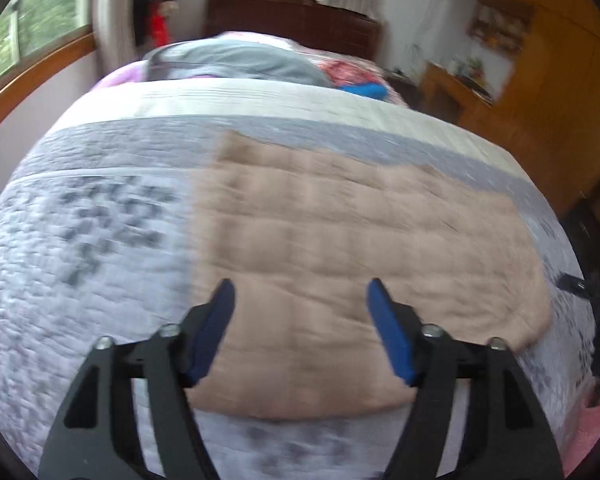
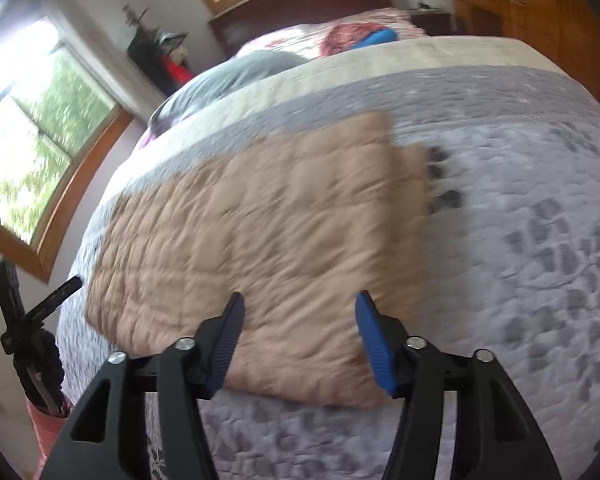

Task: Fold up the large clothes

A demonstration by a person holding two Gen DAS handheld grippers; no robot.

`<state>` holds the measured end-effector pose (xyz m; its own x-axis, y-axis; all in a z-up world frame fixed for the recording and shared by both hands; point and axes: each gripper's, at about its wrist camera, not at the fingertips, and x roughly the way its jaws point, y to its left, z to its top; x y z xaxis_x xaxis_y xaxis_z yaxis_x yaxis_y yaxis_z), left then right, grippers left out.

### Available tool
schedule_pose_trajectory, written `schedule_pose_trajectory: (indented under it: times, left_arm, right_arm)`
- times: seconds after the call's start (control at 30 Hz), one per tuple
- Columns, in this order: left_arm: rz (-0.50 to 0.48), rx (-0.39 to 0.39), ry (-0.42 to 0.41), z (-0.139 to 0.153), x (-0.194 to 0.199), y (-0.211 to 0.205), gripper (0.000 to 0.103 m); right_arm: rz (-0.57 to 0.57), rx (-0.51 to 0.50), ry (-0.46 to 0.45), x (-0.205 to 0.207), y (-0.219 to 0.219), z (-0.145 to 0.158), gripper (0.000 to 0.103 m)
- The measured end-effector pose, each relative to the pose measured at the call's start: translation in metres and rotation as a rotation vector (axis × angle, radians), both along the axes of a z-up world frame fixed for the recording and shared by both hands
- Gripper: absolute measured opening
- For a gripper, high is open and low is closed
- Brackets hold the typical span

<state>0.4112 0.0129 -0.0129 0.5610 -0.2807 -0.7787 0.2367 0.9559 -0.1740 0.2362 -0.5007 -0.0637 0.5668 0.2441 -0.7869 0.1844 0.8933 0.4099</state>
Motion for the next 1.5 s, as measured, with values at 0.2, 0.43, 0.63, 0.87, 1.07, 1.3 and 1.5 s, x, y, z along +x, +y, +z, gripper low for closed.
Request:
schedule_pose_trajectory:
  times: [0.2,0.43,0.63,0.87,1.07,1.3,1.5]
  left_arm:
    - [0.029,-0.106,0.137,-0.028,0.05,0.05,0.076]
    - [0.001,-0.253,0.259,-0.075,0.085,0.062,0.077]
    - [-0.041,-0.362,0.28,-0.095,0.103,0.054,0.082]
    - [-0.13,-0.357,0.305,-0.1,0.109,0.014,0.075]
    - [-0.1,-0.273,0.24,-0.09,0.096,-0.016,0.027]
    - [-0.097,-0.352,0.152,-0.044,0.068,-0.014,0.013]
    - [-0.144,-0.388,0.062,0.008,0.012,-0.001,0.012]
  right_arm:
    - [-0.025,0.119,0.03,0.02,-0.044,-0.028,0.073]
    - [-0.035,0.254,0.056,0.038,-0.071,-0.069,0.075]
    - [-0.012,0.317,0.052,0.05,-0.078,-0.085,0.082]
    - [0.021,0.31,0.042,0.067,-0.06,-0.086,0.07]
    - [0.049,0.347,0.016,0.072,-0.05,-0.08,0.026]
    - [0.08,0.347,-0.055,0.048,-0.044,-0.04,0.017]
    - [0.154,0.291,-0.136,0.003,-0.02,0.018,0.017]
